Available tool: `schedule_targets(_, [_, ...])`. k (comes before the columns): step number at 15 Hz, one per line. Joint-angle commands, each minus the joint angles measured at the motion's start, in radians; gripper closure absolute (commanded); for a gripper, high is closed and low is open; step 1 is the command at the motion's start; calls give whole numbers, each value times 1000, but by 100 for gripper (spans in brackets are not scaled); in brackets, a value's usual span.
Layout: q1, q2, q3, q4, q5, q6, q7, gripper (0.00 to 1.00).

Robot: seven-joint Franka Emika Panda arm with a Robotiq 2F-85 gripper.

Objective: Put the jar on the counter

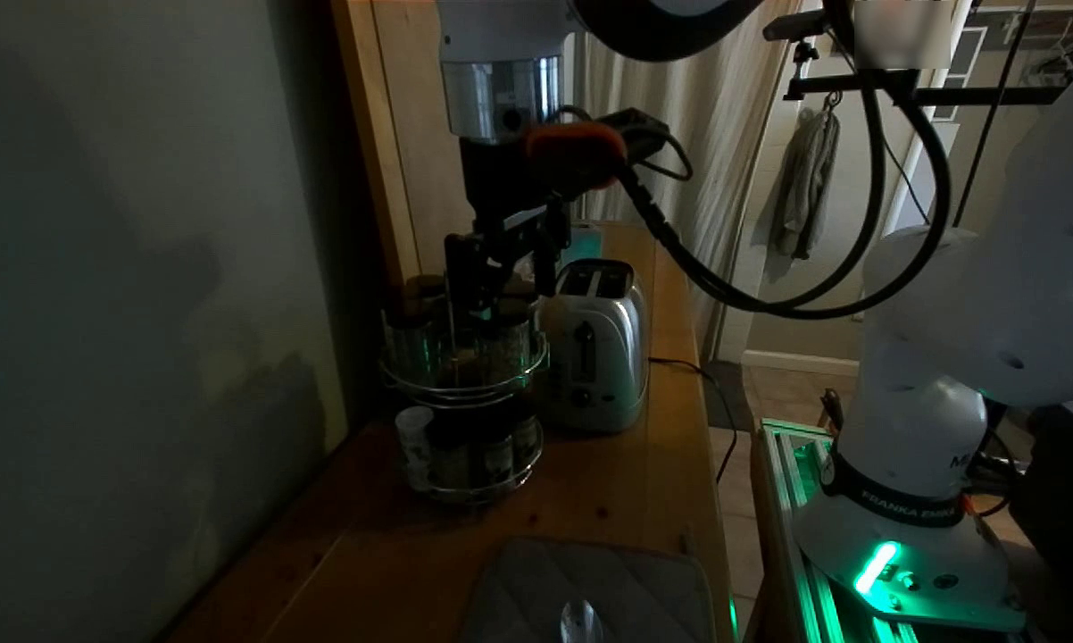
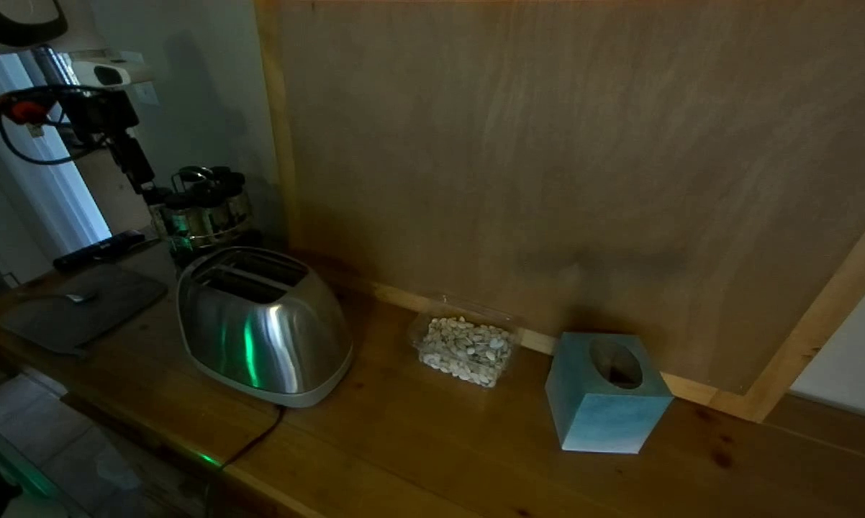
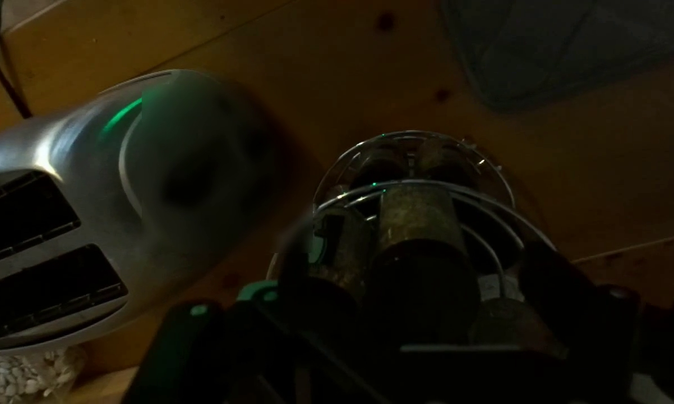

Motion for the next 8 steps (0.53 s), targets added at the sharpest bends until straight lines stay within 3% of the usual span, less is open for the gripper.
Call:
schedule_targets(1, [-4,15,8,14,-26,-8,29,34])
schedule_targets(6, [-4,18,8,13,-30,-4,29,70])
schedule_targets(8, [-3,20,7,13,-30,-3,26,76])
